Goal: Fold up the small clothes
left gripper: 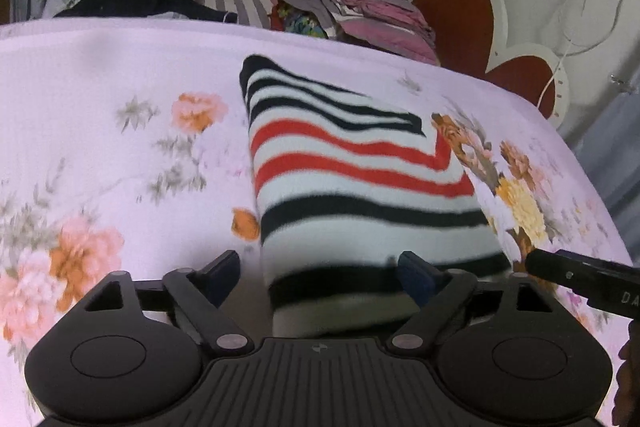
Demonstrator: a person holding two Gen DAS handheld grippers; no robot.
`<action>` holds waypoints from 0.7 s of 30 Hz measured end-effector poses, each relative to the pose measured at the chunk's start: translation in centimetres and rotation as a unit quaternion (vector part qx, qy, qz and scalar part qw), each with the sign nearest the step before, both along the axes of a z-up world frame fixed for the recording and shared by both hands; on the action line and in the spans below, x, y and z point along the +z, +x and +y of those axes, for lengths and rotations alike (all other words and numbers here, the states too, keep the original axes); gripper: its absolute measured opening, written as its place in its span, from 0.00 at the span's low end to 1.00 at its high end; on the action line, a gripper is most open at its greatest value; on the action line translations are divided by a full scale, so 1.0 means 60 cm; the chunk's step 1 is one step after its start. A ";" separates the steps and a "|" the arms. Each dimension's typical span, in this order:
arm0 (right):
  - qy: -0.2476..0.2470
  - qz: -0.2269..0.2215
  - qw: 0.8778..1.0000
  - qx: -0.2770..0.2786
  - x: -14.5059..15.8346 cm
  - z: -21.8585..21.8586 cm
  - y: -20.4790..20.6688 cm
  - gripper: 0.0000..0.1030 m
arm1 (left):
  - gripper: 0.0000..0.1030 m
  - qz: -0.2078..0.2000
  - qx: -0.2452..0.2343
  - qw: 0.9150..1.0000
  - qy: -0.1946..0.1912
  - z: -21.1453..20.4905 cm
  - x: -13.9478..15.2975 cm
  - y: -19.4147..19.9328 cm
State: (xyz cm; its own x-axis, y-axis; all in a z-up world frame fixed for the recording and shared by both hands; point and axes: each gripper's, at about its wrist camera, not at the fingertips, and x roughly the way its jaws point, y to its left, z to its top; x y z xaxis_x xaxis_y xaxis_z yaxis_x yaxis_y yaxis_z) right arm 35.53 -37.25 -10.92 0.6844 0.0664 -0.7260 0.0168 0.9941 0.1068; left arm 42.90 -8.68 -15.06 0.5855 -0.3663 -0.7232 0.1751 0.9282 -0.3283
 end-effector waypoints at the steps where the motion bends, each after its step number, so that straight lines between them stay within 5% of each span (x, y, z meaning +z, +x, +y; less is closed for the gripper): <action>1: 0.001 0.001 1.000 0.005 -0.001 -0.001 0.008 0.75 | 0.83 -0.002 -0.003 1.000 0.004 -0.005 0.001 0.007; 13: 0.126 0.068 0.989 0.026 -0.088 -0.050 0.154 0.75 | 0.89 0.003 -0.011 0.999 0.043 -0.040 -0.011 0.072; 21: 0.196 0.083 0.976 0.047 -0.131 -0.072 0.192 0.76 | 0.88 0.046 -0.015 0.999 -0.020 -0.042 -0.053 0.104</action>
State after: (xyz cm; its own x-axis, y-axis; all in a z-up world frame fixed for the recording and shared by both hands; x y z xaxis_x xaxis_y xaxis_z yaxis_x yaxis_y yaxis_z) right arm 47.07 -41.58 -18.78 0.5364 0.4191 -0.7325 -0.0235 0.8751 0.4834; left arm 49.17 -11.22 -18.24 0.5057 -0.4117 -0.7581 0.1701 0.9091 -0.3802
